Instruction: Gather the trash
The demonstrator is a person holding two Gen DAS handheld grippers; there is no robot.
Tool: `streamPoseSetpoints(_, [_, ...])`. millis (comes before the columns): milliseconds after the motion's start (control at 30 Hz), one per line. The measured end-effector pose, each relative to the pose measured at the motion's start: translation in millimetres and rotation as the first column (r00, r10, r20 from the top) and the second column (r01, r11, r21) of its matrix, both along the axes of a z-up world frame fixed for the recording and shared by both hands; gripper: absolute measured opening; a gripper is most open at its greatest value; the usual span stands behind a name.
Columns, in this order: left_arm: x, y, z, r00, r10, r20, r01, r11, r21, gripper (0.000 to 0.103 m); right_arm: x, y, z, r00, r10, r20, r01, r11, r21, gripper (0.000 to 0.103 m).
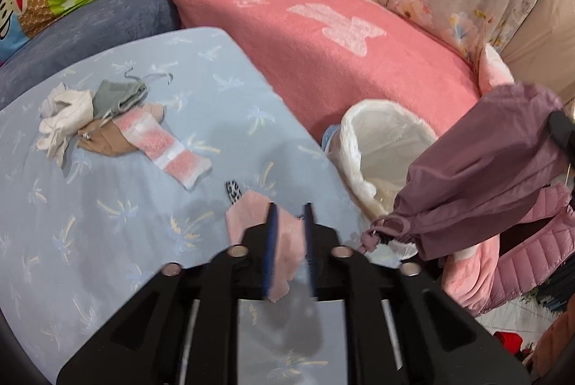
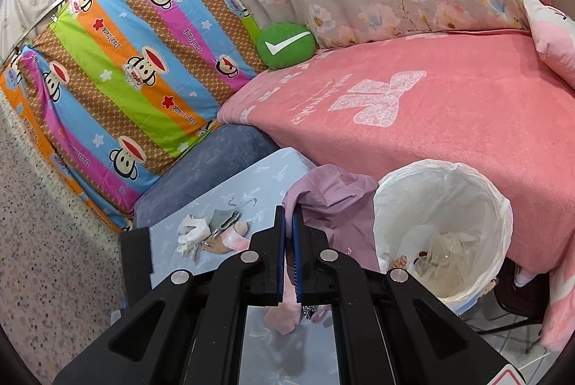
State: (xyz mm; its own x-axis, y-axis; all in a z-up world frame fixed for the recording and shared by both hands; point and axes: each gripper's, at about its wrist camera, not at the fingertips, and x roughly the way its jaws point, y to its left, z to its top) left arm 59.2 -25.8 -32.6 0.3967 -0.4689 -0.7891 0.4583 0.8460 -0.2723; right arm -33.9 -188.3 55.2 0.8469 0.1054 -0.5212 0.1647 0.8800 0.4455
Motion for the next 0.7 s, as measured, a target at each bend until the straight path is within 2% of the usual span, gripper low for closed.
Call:
streamPoseSetpoints(33, [-1.7,-1.3,-6.0,1.000,0.002,-0.003,-0.002,1.000,0.011,0.031,0.0,-0.3,0.0,1.000,0.002,0.000,-0.002,1.000,0.000,0.004])
streamPoseSetpoints(67, [-3.5,-2.3,-11.5,1.000,0.003,-0.003,-0.003,1.000,0.022,0.031,-0.3,-0.3,0.0,1.000,0.003,-0.001,-0.003,1.000,0.000,0.004])
streamPoseSetpoints(267, [-11.1,-5.6,-56.4,0.998,0.001,-0.066,0.006,0.994,0.113,0.030,-1.3,-1.0,-1.8,1.000,0.008,-0.007,-0.008,1.000,-0.004,0.004])
streamPoseSetpoints(367, [-11.7,-3.4,-64.4,0.997,0.004,-0.081,0.006,0.992,0.124,0.028,-1.9,-2.5,-4.1,1.000,0.004,-0.013,-0.004,1.000,-0.002,0.004])
streamPoseSetpoints(400, [-11.3,-2.9,-65.2,0.997,0.002,-0.083,0.008,0.992,0.124,0.025,-2.0,-2.0,-4.6,1.000,0.002,-0.014,-0.002,1.000,-0.001,0.004])
streamPoseSetpoints(467, [-9.0,-0.6,-65.3,0.996,0.005,-0.092,0.007,0.992,0.126,0.011,-2.0,-1.6,-5.1,1.000,0.001,-0.016,-0.001,1.000,0.001,0.004])
streamPoseSetpoints(700, [-12.0,7.5,-28.0,0.999,0.005,-0.033,-0.003,0.999,0.046,0.010,-2.0,-0.6,-4.2,1.000,0.003,-0.010,-0.003,1.000,-0.003,0.004])
